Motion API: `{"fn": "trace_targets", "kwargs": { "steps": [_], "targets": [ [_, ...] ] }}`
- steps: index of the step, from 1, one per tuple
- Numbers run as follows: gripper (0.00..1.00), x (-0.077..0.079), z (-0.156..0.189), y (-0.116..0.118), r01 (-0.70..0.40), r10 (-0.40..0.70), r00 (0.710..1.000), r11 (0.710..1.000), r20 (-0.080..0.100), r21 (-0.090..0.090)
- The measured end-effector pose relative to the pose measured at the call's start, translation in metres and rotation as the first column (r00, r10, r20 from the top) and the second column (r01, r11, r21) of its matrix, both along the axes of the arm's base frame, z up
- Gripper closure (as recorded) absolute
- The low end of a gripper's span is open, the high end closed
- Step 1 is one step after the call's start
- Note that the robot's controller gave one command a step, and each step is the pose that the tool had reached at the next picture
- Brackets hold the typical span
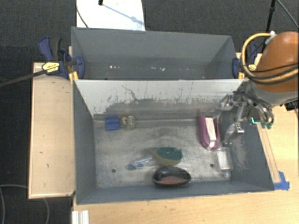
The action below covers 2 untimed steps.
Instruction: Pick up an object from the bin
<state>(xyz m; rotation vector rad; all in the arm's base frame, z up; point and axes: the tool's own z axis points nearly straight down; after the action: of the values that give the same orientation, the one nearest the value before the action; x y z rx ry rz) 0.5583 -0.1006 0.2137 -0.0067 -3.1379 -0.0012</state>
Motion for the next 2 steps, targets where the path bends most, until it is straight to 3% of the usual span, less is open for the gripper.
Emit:
{"fn": "trace_targets", "kwargs": {
  "steps": [1, 2],
  "targets": [
    [0.00, -0.044, -0.036, 0.064, -0.005, 0.005, 1.000, 1.000, -0.001, 0.003],
    [0.00, -0.027, -0.143, 0.130, -0.029, 0.029, 0.999, 1.000, 0.015, 0.000]
  ]
}}
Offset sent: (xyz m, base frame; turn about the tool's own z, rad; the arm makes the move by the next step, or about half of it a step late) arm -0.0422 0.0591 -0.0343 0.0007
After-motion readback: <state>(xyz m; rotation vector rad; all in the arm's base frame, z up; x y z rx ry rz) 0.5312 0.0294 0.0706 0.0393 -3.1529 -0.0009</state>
